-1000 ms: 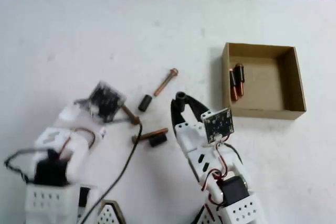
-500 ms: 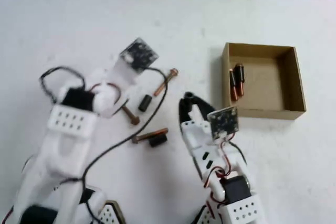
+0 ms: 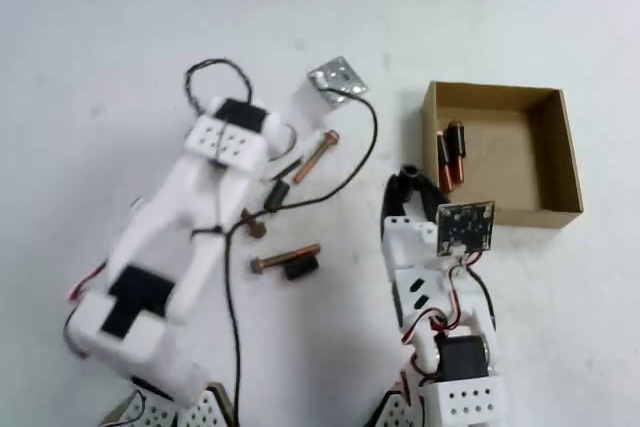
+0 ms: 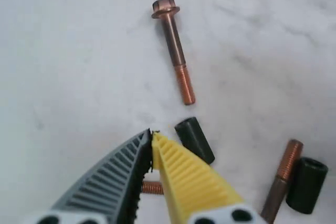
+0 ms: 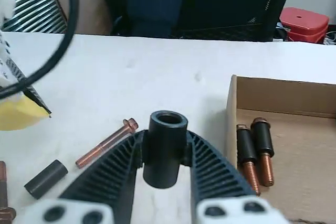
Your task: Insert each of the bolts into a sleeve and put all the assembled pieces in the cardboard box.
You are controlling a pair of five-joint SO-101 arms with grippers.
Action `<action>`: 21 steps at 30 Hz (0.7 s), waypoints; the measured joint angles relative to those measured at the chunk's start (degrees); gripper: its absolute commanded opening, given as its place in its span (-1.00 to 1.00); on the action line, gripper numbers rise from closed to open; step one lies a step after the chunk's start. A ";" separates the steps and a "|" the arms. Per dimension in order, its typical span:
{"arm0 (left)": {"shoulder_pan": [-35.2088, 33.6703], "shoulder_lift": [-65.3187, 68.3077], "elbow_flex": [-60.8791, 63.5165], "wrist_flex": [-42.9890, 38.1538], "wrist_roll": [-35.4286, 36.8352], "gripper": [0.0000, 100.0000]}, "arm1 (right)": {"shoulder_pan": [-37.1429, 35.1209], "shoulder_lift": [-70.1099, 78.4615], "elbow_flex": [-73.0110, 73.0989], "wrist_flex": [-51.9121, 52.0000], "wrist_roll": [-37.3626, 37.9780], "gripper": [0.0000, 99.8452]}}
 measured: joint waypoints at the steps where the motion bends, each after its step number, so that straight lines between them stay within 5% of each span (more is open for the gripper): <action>1: 0.09 2.73 -2.46 0.00 0.00 -0.94 | 0.70 0.00 0.00 0.00 0.00 -0.97; 9: 0.44 20.57 -22.42 4.13 0.09 -0.72 | 1.41 0.00 0.00 0.79 0.00 -0.97; 21: 3.96 44.22 -56.62 19.52 0.35 -0.72 | 1.41 0.00 0.00 0.79 0.00 -0.97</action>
